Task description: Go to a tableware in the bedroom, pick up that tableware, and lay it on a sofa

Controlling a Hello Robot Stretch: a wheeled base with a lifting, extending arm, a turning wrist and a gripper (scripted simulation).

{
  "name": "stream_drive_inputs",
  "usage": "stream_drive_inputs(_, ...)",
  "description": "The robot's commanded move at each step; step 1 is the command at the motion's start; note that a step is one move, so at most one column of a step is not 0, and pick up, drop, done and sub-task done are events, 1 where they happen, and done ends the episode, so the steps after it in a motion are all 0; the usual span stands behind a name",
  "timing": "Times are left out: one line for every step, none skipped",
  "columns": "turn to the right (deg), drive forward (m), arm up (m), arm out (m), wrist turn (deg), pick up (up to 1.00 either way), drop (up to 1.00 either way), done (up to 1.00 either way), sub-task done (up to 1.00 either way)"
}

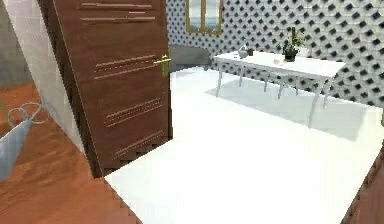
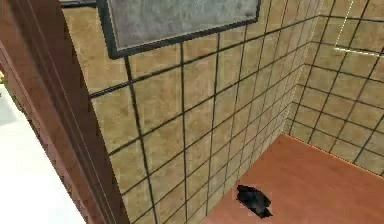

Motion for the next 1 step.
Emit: stream_drive_inputs(0.0, 1.0, 0.0, 0.0, 0.0, 0.0, 0.0, 0.0, 0.0)
